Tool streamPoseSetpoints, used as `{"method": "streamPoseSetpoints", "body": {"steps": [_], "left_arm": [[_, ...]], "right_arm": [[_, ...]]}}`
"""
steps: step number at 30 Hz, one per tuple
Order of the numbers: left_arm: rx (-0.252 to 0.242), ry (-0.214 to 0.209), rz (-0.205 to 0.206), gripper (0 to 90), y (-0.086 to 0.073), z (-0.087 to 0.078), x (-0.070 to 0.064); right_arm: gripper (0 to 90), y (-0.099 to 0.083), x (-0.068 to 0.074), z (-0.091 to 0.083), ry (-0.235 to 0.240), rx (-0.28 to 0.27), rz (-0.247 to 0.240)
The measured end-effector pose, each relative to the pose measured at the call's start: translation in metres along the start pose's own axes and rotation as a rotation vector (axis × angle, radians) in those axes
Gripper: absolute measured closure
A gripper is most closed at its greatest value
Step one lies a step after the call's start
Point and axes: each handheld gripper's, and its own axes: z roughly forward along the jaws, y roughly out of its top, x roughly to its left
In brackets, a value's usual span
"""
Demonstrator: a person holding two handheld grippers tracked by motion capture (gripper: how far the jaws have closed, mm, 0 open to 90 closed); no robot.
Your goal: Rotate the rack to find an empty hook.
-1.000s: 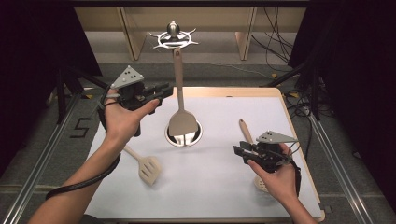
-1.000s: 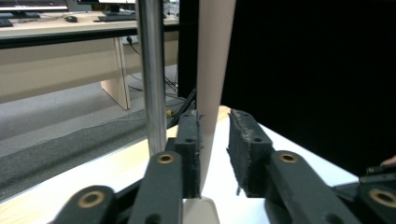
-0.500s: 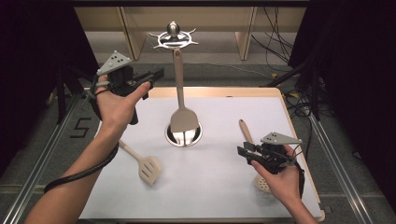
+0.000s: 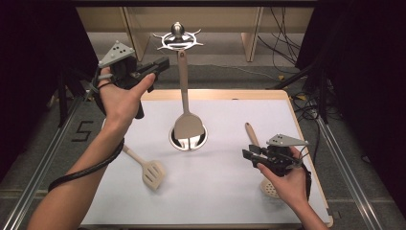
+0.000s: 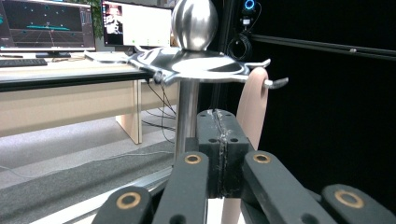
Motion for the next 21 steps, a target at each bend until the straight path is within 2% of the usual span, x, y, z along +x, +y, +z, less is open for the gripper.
{"method": "streamPoseSetpoints", "body": {"steps": [1, 2, 3, 4, 6, 7, 8, 9, 10, 11, 14, 15, 16, 17, 18, 19, 20, 21], "left_arm": [[-0.004, 0.001, 0.0, 88.9, 0.001, 0.001, 0.0], [-0.006, 0.004, 0.005, 89.0, 0.003, 0.002, -0.001], [-0.009, 0.005, 0.007, 89.0, 0.004, 0.003, -0.001], [-0.012, 0.011, 0.006, 89.0, 0.006, 0.005, 0.0], [-0.016, 0.016, 0.008, 89.0, 0.007, 0.006, 0.0], [-0.021, 0.016, 0.008, 89.1, 0.008, 0.006, 0.001], [-0.029, 0.018, 0.005, 89.0, 0.009, 0.007, 0.0], [-0.03, 0.02, 0.012, 89.1, 0.011, 0.007, 0.0], [-0.041, 0.019, 0.041, 89.1, 0.012, 0.007, 0.002], [-0.046, 0.019, 0.043, 89.1, 0.013, 0.007, 0.001], [-0.039, 0.03, 0.043, 89.1, 0.015, 0.006, 0.003], [-0.04, 0.034, 0.041, 89.1, 0.016, 0.005, 0.005], [-0.043, 0.039, 0.041, 89.2, 0.017, 0.004, 0.006], [-0.044, 0.039, 0.036, 89.2, 0.017, 0.004, 0.007], [-0.034, 0.045, 0.007, 89.3, 0.017, 0.002, 0.006], [-0.048, 0.051, 0.048, 89.2, 0.018, 0.003, 0.009], [-0.03, 0.068, 0.012, 89.3, 0.017, 0.002, 0.007], [-0.032, 0.076, 0.017, 89.2, 0.017, 0.002, 0.01]], "right_arm": [[63.6, 0.0, 0.0, 0.001, 0.002, -0.005, 0.002], [63.6, -0.001, -0.002, 0.002, -0.012, -0.032, -0.017], [63.6, -0.002, 0.002, 0.001, 0.002, -0.015, 0.036], [63.5, -0.002, 0.002, 0.001, 0.0, -0.012, 0.045], [63.5, -0.002, -0.001, 0.001, -0.002, -0.018, 0.013], [63.5, -0.003, 0.002, 0.0, 0.0, -0.008, 0.05], [63.5, -0.003, 0.001, -0.003, 0.006, 0.013, 0.04], [63.5, -0.003, 0.0, -0.002, 0.013, -0.004, 0.029], [63.5, -0.003, 0.001, -0.004, 0.003, 0.013, 0.041], [63.5, -0.003, -0.001, -0.004, -0.005, -0.002, 0.012], [63.5, -0.002, 0.0, -0.004, -0.014, 0.003, 0.006], [63.5, -0.002, 0.003, -0.004, 0.004, 0.017, 0.055], [63.5, -0.002, 0.003, -0.004, -0.003, 0.023, 0.041], [63.5, -0.002, 0.001, -0.001, -0.006, -0.014, -0.003], [63.5, -0.001, 0.001, -0.002, 0.0, 0.007, -0.001], [63.5, -0.001, 0.002, -0.002, 0.001, 0.004, 0.004], [63.5, -0.001, 0.001, -0.001, -0.001, 0.006, 0.001], [63.5, -0.002, 0.002, -0.001, 0.008, 0.009, 0.011]]}}
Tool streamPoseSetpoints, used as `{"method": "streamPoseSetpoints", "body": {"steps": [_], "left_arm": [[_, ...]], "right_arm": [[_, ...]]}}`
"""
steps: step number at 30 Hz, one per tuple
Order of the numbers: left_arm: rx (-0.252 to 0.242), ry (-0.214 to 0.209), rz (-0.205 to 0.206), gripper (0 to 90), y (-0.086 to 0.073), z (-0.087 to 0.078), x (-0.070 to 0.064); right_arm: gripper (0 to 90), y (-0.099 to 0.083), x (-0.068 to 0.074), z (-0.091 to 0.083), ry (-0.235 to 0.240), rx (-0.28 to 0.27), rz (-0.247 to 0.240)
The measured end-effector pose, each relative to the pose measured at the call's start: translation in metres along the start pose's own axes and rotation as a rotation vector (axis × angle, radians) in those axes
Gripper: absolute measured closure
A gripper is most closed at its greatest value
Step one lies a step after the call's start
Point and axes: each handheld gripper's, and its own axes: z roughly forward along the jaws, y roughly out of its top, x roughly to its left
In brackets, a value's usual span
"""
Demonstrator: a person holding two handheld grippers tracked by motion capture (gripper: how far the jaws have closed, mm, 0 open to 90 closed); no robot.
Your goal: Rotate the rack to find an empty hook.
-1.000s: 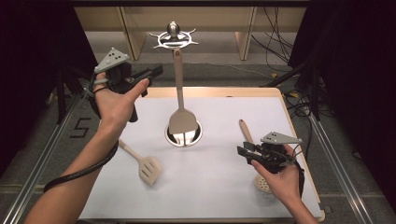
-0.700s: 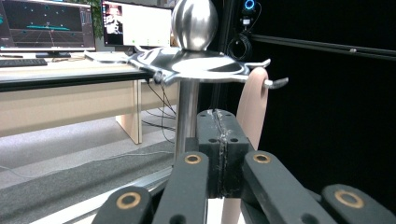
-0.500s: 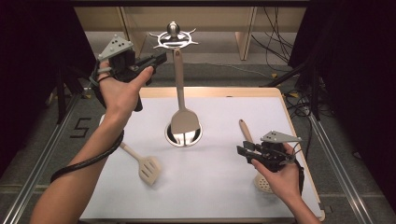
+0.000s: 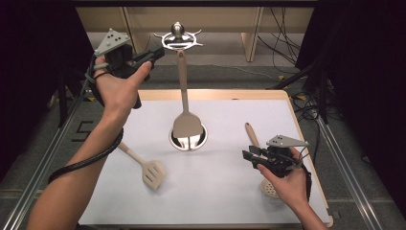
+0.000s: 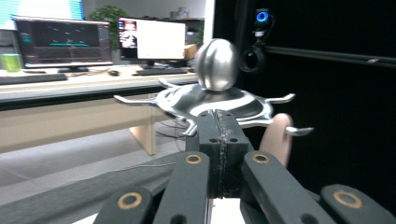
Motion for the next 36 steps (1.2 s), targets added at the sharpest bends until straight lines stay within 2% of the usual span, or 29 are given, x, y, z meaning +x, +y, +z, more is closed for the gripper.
{"method": "streamPoseSetpoints", "body": {"steps": [1, 2, 3, 6, 7, 8, 9, 10, 12, 14, 15, 17, 18, 19, 20, 24, 28, 32, 36], "left_arm": [[-0.009, -0.007, 0.022, 89.3, 0.001, 0.002, 0.003], [-0.007, -0.001, 0.019, 89.2, 0.001, 0.003, 0.004], [-0.006, -0.002, 0.02, 89.2, 0.001, 0.003, 0.005], [0.009, 0.01, -0.019, 89.3, 0.002, 0.005, 0.007], [0.003, 0.02, -0.002, 89.2, 0.003, 0.007, 0.01], [0.009, 0.018, -0.016, 89.3, 0.003, 0.007, 0.009], [0.008, 0.02, -0.012, 89.3, 0.004, 0.009, 0.01], [0.005, 0.028, 0.006, 89.3, 0.005, 0.01, 0.012], [0.009, 0.03, -0.002, 89.2, 0.005, 0.013, 0.012], [0.007, 0.045, 0.019, 89.2, 0.006, 0.015, 0.014], [0.014, 0.044, 0.009, 89.2, 0.006, 0.016, 0.014], [0.011, 0.057, 0.032, 89.2, 0.007, 0.019, 0.017], [0.016, 0.055, 0.017, 89.2, 0.007, 0.02, 0.017], [0.016, 0.056, 0.018, 89.2, 0.007, 0.021, 0.017], [0.017, 0.062, 0.037, 89.2, 0.008, 0.022, 0.02], [0.023, 0.054, 0.046, 89.2, 0.009, 0.026, 0.023], [0.034, 0.063, 0.045, 89.2, 0.009, 0.03, 0.028], [0.042, 0.051, 0.052, 89.2, 0.009, 0.033, 0.031], [0.046, 0.053, 0.056, 89.2, 0.009, 0.034, 0.033]], "right_arm": [[63.4, 0.0, 0.0, 0.0, -0.01, 0.001, -0.007], [63.5, 0.0, -0.001, 0.0, -0.009, 0.001, -0.008], [63.4, -0.001, 0.0, 0.002, -0.021, -0.026, -0.001], [63.4, -0.001, -0.001, 0.001, -0.017, -0.007, -0.014], [63.4, -0.001, -0.001, 0.002, -0.003, -0.003, -0.001], [63.4, -0.001, -0.001, 0.002, -0.004, -0.008, -0.002], [63.4, -0.001, 0.003, 0.002, 0.009, 0.004, 0.046], [63.4, -0.001, 0.003, 0.002, 0.01, 0.002, 0.048], [63.4, -0.001, 0.003, 0.003, 0.001, -0.007, 0.033], [63.4, -0.001, 0.003, 0.003, 0.011, 0.002, 0.042], [63.4, -0.001, 0.003, 0.003, 0.011, 0.002, 0.042], [63.4, -0.001, 0.003, 0.003, 0.01, 0.002, 0.042], [63.4, -0.001, 0.003, 0.003, 0.011, 0.002, 0.041], [63.4, -0.001, 0.003, 0.003, 0.011, 0.003, 0.039], [63.3, -0.001, 0.003, 0.003, 0.012, 0.003, 0.04], [63.3, -0.001, 0.003, 0.003, -0.005, -0.005, 0.034], [63.2, -0.001, 0.002, 0.003, -0.002, -0.005, 0.026], [63.2, -0.001, 0.001, 0.003, -0.002, -0.008, 0.022], [63.2, 0.0, 0.001, 0.001, 0.0, 0.013, 0.028]]}}
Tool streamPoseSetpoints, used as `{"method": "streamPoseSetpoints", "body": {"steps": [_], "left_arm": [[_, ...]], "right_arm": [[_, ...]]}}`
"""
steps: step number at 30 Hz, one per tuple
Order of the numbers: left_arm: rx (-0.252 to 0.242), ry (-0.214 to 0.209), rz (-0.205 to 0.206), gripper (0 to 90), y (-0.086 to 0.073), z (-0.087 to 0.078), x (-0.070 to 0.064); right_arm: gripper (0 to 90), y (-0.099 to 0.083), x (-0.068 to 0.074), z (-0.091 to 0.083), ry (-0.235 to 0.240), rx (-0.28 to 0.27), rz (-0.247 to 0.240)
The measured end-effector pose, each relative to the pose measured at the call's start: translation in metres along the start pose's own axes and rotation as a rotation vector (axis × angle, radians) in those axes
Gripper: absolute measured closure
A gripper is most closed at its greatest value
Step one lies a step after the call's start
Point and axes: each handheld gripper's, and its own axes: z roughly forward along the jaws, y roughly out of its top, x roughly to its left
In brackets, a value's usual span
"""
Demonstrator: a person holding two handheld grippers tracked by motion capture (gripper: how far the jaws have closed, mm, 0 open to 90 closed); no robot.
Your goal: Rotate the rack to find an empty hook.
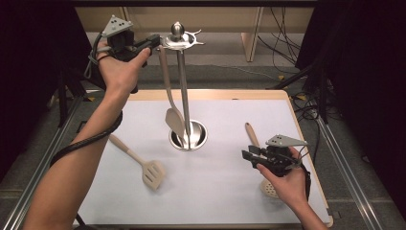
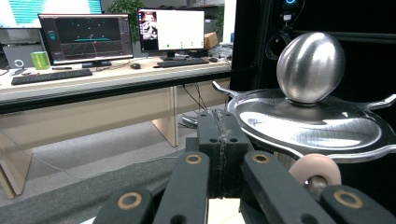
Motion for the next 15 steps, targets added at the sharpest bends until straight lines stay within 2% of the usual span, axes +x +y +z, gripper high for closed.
{"method": "streamPoseSetpoints", "body": {"steps": [1, 2, 3, 5, 8, 10, 11, 12, 15], "left_arm": [[-0.001, -0.009, 0.001, 89.2, 0.0, 0.001, 0.001], [0.002, -0.012, 0.005, 89.2, 0.0, 0.002, 0.001], [0.004, -0.014, 0.011, 89.2, 0.001, 0.002, 0.002], [0.001, -0.022, 0.014, 89.2, 0.0, 0.003, 0.003], [-0.005, -0.017, 0.018, 89.1, -0.001, 0.0, 0.005], [-0.015, -0.008, 0.013, 88.2, -0.003, -0.006, 0.007], [-0.015, -0.004, 0.016, 86.9, -0.004, -0.009, 0.008], [-0.014, 0.0, 0.01, 85.9, -0.006, -0.015, 0.009], [0.008, 0.017, -0.009, 82.9, -0.015, -0.027, 0.012]], "right_arm": [[63.1, 0.0, -0.001, 0.001, -0.001, -0.002, -0.008], [63.1, 0.0, 0.0, 0.0, 0.001, 0.005, 0.007], [63.0, -0.001, -0.001, 0.001, -0.005, -0.006, -0.011], [63.0, -0.001, 0.0, 0.0, 0.0, 0.004, 0.008], [62.9, 0.0, 0.0, 0.0, 0.003, 0.001, 0.01], [62.7, 0.0, -0.001, -0.001, 0.0, 0.002, 0.006], [62.7, 0.0, -0.003, 0.0, -0.004, -0.014, -0.025], [62.6, 0.0, -0.003, -0.001, -0.005, -0.013, -0.025], [62.4, 0.0, -0.005, -0.001, -0.012, -0.015, -0.036]]}}
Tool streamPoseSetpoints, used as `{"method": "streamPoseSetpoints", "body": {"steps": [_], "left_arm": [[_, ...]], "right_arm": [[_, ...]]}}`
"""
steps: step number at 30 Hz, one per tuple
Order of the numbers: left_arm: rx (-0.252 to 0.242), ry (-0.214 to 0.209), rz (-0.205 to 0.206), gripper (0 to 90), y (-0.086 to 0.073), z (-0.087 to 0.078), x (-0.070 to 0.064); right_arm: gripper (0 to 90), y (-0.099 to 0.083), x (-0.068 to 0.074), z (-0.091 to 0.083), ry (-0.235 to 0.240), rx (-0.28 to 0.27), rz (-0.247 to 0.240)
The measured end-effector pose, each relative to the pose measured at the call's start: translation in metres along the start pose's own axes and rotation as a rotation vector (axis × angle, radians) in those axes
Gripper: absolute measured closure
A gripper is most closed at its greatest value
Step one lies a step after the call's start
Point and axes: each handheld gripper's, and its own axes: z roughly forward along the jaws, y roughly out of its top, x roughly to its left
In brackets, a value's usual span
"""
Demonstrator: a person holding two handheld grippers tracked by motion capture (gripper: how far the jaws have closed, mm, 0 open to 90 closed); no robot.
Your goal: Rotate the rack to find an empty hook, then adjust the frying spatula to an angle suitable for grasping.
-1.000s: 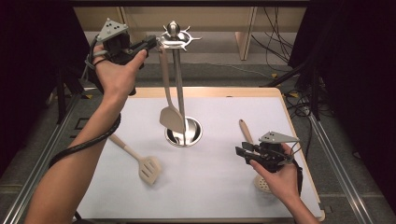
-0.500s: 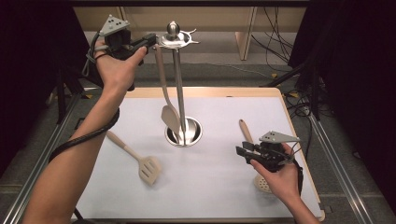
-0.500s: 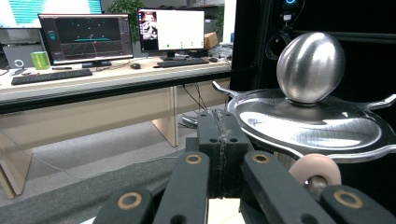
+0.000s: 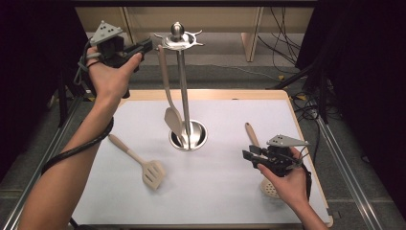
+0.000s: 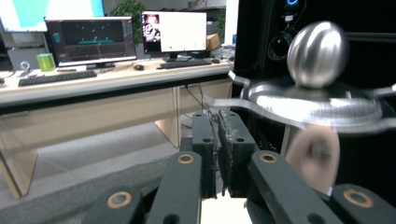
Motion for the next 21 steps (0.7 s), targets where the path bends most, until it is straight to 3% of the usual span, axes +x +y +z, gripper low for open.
{"method": "streamPoseSetpoints", "body": {"steps": [1, 2, 3, 5, 7, 10, 14, 17, 19, 20, 21], "left_arm": [[0.007, 0.003, 0.007, 81.7, -0.004, -0.004, 0.003], [0.033, 0.016, 0.002, 80.6, -0.009, -0.009, 0.005], [0.054, 0.021, 0.005, 78.5, -0.013, -0.011, 0.006], [0.097, 0.037, -0.013, 77.2, -0.028, -0.018, 0.009], [0.134, 0.048, -0.014, 75.5, -0.039, -0.022, 0.012], [0.176, 0.057, -0.04, 74.6, -0.057, -0.028, 0.018], [0.22, 0.076, -0.077, 73.5, -0.077, -0.031, 0.027], [0.267, 0.081, -0.097, 69.5, -0.091, -0.033, 0.033], [0.306, 0.082, -0.11, 66.3, -0.101, -0.036, 0.037], [0.322, 0.093, -0.113, 65.3, -0.105, -0.038, 0.04], [0.341, 0.101, -0.125, 63.5, -0.11, -0.04, 0.043]], "right_arm": [[62.3, 0.0, 0.0, 0.0, 0.002, 0.003, 0.004], [62.3, -0.001, 0.002, 0.0, 0.012, 0.017, 0.047], [62.2, -0.001, 0.002, 0.0, 0.018, 0.005, 0.057], [62.1, -0.002, -0.002, 0.0, -0.004, -0.02, 0.017], [62.0, -0.001, -0.002, -0.002, -0.001, 0.005, 0.032], [62.0, -0.001, -0.004, -0.003, -0.014, 0.008, -0.001], [62.0, 0.0, -0.001, -0.004, -0.012, 0.002, 0.005], [62.0, 0.001, 0.003, -0.005, 0.001, 0.011, 0.056], [61.9, 0.002, -0.001, -0.004, -0.009, -0.012, 0.005], [61.9, 0.003, -0.001, -0.005, -0.018, 0.003, 0.002], [61.9, 0.003, 0.002, -0.004, 0.004, -0.005, 0.065]]}}
